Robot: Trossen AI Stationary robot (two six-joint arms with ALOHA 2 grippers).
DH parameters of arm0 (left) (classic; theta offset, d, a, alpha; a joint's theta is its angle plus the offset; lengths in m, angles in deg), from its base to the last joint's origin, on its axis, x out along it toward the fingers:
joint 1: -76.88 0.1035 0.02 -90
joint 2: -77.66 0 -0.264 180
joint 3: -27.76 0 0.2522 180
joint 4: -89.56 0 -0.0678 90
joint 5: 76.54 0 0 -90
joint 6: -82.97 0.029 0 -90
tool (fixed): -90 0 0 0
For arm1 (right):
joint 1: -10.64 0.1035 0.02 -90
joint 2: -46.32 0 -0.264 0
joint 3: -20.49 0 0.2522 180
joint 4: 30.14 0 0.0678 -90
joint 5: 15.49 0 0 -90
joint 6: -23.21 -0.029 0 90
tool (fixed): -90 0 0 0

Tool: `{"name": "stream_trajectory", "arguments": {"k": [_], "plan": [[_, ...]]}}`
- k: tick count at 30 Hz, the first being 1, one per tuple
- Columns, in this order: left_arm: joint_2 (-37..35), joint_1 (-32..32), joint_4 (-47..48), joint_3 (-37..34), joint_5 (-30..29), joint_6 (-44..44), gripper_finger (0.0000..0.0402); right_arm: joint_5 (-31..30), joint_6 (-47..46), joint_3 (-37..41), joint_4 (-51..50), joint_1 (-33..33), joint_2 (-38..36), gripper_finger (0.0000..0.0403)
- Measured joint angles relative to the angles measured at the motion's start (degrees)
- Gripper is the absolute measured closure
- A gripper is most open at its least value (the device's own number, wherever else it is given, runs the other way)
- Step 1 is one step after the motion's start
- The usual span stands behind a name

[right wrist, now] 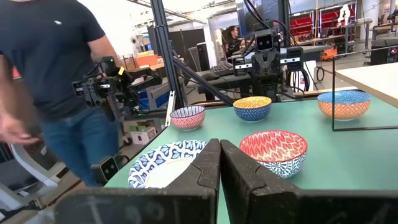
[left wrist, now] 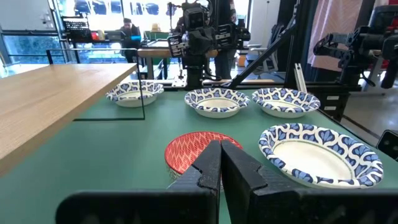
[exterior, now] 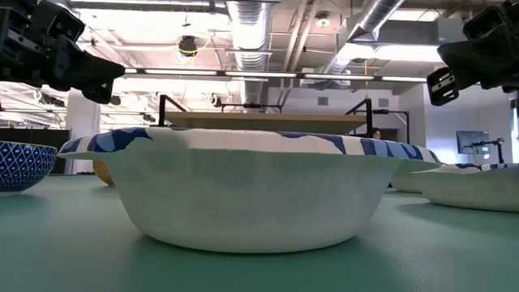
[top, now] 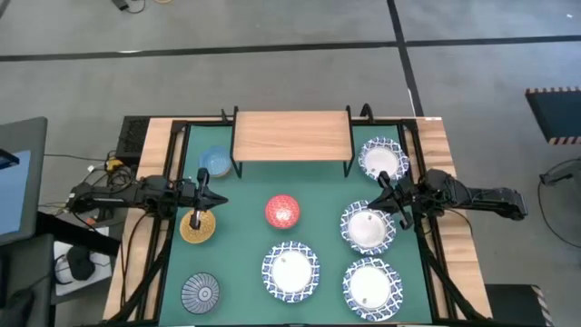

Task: Place and stack bowls onto a shelf

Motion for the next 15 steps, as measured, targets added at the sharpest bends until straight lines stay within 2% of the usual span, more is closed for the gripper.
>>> {"name": "stream_trajectory", "arguments": {"k": [11,13,15], "plan": [[0.02,0.02,-0.3,-0.01,-0.98,-1.5,0.0401,0.01,0.0,0.01,0.0,0.0,0.0,0.0363],[0.38,0.13,-1.23,-0.02,-7.14,-2.81,0.0401,-0.01,0.0,0.0,0.0,0.0,-0.01,0.0363],[1.23,0.29,-2.68,0.0,-16.2,-6.1,0.0401,-0.01,0.0,0.0,0.0,0.0,0.0,0.0363]]}}
